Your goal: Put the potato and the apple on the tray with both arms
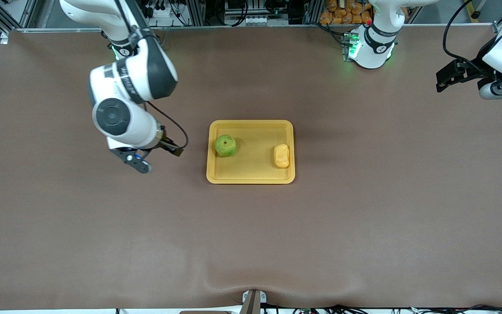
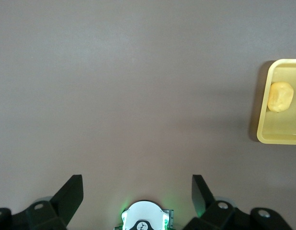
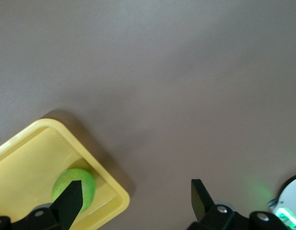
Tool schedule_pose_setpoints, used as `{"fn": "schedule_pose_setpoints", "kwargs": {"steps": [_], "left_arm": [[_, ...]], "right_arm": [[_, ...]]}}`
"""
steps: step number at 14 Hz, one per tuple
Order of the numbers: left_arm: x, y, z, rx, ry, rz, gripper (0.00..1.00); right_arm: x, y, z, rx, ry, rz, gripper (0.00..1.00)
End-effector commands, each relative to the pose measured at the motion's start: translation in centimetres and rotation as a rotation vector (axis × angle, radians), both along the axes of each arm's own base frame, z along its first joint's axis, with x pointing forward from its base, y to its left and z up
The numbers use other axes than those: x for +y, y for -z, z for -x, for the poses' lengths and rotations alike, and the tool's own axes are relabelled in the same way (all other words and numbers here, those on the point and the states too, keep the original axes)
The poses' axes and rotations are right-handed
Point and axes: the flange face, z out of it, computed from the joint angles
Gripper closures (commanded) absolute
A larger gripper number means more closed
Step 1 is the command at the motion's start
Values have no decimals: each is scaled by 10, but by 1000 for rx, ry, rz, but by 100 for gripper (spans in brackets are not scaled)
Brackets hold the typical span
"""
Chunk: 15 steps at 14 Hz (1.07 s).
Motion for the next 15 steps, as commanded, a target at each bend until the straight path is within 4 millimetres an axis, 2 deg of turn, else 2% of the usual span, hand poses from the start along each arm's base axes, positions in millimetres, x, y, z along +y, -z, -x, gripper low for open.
{"fn": "schedule_pose_setpoints", "kwargs": {"steps": [1, 4, 6, 9, 11, 13, 15], "left_arm": [[7, -6, 6, 6, -8, 24, 0], [8, -5, 6, 14, -8, 25, 0], [7, -5, 7, 16, -6, 25, 0], [6, -5, 7, 17, -4, 25, 0], [6, -5, 7, 17, -4, 25, 0], [7, -4, 7, 18, -3, 22, 0], [7, -2, 5, 23, -1, 22, 0]], "right_arm": [[-29, -22, -4, 11, -47, -26, 0], [-53, -39, -12, 15, -71, -35, 0], [-78, -47, -18, 24, -106, -54, 0], [-125, -64, -28, 50, -131, -99, 0], [-136, -68, -30, 43, -137, -108, 0], [-150, -92, -39, -8, -125, -111, 0], [-169, -104, -43, -18, -135, -121, 0]]}}
